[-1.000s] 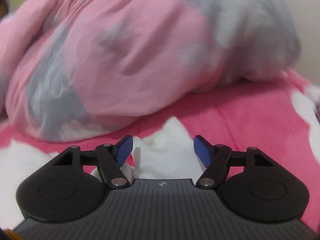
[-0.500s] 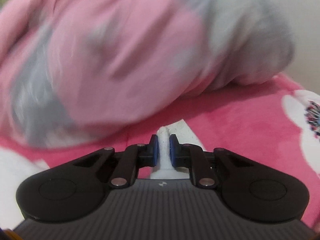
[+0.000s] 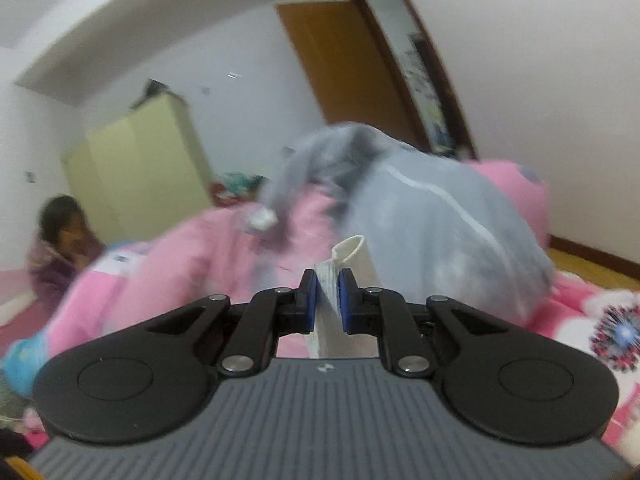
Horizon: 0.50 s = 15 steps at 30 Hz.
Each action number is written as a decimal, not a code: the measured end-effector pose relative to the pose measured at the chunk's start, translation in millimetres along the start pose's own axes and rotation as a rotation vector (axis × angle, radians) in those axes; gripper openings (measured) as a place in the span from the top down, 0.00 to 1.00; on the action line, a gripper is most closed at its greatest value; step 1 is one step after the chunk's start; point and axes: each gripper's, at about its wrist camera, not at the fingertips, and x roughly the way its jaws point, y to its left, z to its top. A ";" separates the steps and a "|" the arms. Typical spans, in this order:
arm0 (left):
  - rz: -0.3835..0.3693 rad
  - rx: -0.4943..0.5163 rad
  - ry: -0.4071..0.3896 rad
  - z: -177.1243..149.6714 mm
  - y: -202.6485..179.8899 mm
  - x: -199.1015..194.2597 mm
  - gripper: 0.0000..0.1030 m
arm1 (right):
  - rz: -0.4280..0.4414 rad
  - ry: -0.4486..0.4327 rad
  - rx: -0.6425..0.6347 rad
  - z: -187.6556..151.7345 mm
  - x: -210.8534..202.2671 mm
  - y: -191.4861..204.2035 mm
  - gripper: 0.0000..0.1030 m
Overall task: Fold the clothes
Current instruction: 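Lift the sleeve with the right gripper and lay it across the bear print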
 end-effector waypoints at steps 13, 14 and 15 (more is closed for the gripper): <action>-0.016 -0.016 -0.010 -2.6 3.1 -1.2 0.00 | 0.394 0.139 -0.159 -18.7 -8.6 185.6 0.90; -0.018 -0.017 -0.011 -2.8 3.5 -1.2 0.00 | 0.423 0.159 -0.166 -24.4 -6.2 199.5 0.90; -0.019 -0.018 -0.012 -2.9 3.9 -1.2 0.00 | 0.452 0.179 -0.177 -31.0 -5.6 213.7 0.90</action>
